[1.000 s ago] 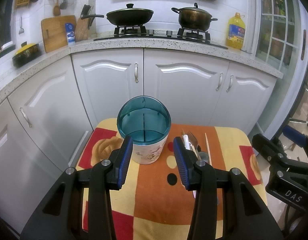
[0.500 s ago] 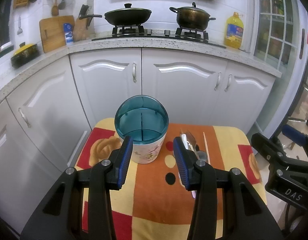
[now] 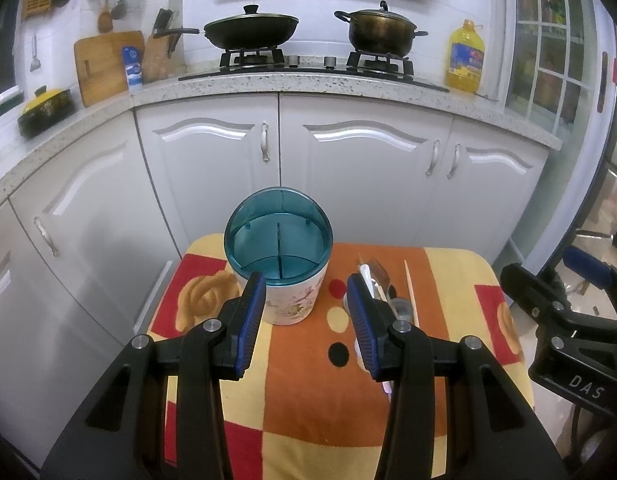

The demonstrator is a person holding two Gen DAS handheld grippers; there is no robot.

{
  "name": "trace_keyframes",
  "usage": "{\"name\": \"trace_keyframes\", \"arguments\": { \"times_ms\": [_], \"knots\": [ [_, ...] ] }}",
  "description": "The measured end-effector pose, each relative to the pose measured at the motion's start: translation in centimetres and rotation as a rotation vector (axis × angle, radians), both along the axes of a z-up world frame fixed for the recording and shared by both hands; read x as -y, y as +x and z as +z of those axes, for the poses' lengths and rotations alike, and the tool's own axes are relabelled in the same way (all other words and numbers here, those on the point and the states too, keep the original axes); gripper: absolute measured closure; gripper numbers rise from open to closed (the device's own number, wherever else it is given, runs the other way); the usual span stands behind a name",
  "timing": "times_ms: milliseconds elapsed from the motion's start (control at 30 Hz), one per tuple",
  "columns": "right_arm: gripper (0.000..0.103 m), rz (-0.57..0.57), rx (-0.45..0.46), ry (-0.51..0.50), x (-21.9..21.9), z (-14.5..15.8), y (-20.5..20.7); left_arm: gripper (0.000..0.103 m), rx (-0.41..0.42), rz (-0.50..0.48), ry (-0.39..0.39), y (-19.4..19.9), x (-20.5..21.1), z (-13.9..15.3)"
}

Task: Organize utensils

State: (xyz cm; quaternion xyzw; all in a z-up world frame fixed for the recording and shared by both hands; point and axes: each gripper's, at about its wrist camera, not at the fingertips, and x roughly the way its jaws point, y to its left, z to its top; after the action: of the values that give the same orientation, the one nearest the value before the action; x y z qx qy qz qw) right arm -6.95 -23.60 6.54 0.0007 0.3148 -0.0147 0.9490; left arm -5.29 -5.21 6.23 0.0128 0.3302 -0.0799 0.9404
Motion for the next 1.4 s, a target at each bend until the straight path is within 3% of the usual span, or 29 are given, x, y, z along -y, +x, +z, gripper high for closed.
{"name": "trace_keyframes", "arguments": {
  "times_ms": [1400],
  "knots": [
    [0.008,0.019,-0.048,0.01,0.2,-1.5,1.1,0.062,-0.026,-0.007,0.01,0.7,0.9,-1.2]
  ]
}}
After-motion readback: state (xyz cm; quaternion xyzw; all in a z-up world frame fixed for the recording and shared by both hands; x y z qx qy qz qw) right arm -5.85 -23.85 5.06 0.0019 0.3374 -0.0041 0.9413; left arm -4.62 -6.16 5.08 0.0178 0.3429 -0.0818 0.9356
